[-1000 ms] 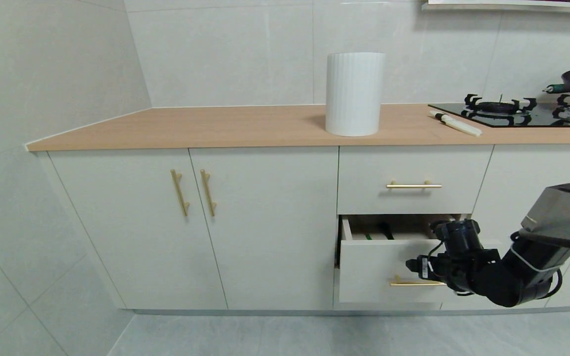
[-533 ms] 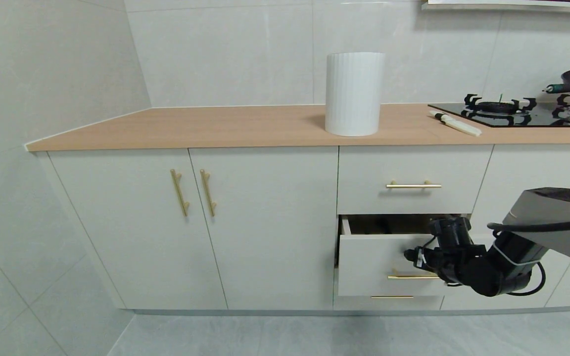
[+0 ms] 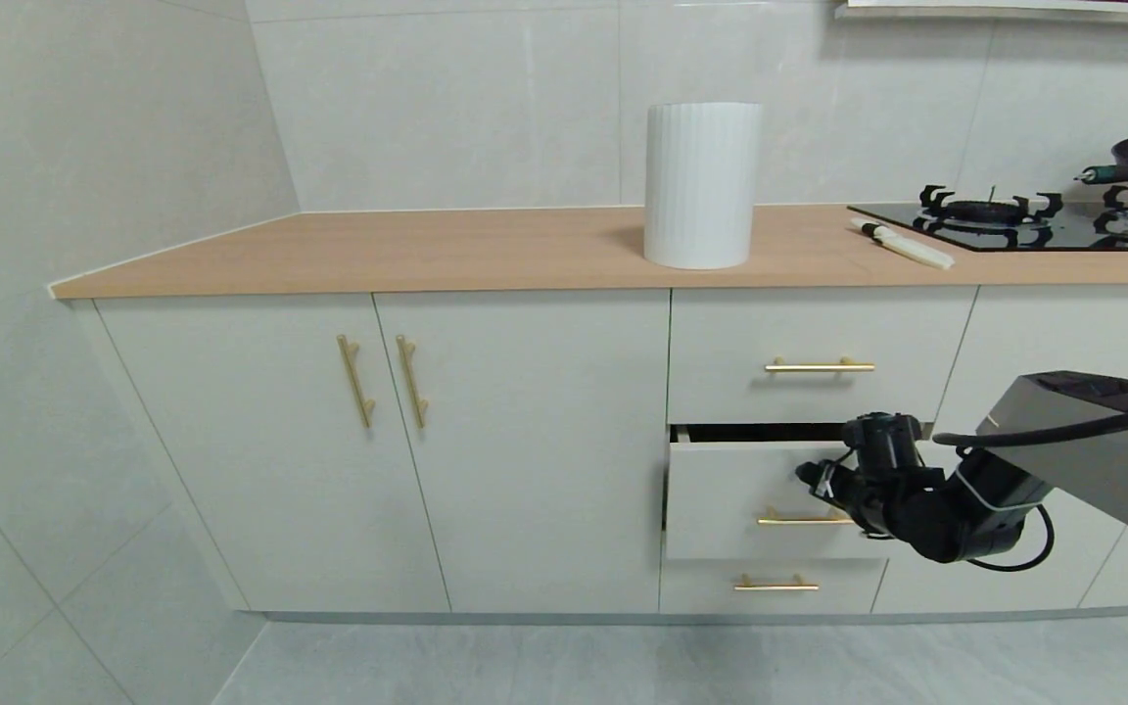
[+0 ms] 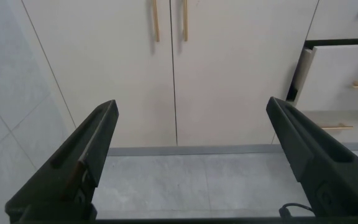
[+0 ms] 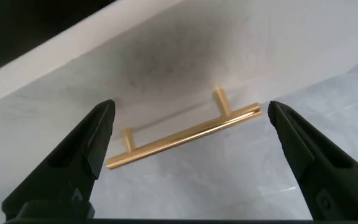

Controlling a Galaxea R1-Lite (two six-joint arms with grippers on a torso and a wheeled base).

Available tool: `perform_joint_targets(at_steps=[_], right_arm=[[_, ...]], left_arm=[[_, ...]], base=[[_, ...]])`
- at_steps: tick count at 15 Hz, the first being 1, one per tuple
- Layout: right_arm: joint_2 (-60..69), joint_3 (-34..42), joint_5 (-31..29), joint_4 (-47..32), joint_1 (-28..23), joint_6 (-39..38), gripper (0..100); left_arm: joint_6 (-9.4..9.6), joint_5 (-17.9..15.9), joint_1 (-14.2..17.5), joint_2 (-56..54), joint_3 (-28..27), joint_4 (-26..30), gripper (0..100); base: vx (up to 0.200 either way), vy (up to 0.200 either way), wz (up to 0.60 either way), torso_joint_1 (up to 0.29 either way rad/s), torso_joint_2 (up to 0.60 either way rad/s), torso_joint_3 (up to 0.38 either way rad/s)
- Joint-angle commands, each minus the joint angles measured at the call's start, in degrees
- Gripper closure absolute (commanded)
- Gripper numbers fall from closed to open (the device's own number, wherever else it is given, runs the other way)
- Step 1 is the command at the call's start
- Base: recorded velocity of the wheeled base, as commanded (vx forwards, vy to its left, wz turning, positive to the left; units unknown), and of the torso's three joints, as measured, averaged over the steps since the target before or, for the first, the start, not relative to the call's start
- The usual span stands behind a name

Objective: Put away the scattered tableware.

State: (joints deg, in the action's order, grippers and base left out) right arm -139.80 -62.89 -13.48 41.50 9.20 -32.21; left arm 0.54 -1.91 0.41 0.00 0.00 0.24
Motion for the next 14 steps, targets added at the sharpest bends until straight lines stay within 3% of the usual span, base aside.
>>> perform_joint_targets(at_steps=[1,14], right_arm=[[-0.9,-2.1,0.0,-0.1,-0.2,-1.5,0],[-5.0,-12.2,-0.1,-3.6,-3.4,-8.0,0]], left_arm=[[0.08,0.0,0.0,0.0,0.0,0.0,0],[-0.01,0.0,0.0,0.0,0.0,0.0,0]], base=[[0.0,0.0,0.0,0.0,0.0,0.0],[0.0,0.0,0.0,0.0,0.0,0.0]])
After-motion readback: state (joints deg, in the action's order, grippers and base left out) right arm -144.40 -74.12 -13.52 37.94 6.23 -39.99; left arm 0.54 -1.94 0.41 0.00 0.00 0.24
